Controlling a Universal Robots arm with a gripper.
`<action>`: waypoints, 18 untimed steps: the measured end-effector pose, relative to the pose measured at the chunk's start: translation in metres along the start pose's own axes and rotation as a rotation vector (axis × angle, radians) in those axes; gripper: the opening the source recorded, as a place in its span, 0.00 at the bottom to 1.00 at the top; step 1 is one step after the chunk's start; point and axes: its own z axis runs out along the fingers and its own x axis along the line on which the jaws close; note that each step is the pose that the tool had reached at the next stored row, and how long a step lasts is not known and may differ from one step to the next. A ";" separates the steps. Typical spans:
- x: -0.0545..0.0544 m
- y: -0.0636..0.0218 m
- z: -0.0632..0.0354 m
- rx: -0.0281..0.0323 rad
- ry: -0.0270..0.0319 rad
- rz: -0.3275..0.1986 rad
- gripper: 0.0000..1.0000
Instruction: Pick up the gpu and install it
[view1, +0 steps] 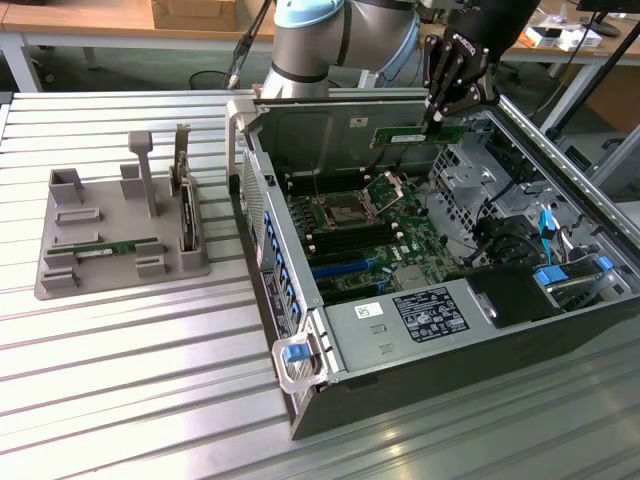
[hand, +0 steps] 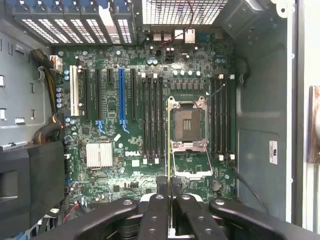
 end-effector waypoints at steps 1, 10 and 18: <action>0.000 -0.0024 0.0001 0.0000 0.0000 0.000 0.12; 0.000 -0.0118 0.0002 0.0000 0.0002 0.000 0.12; 0.000 -0.0121 0.0004 0.0000 0.0001 0.000 0.12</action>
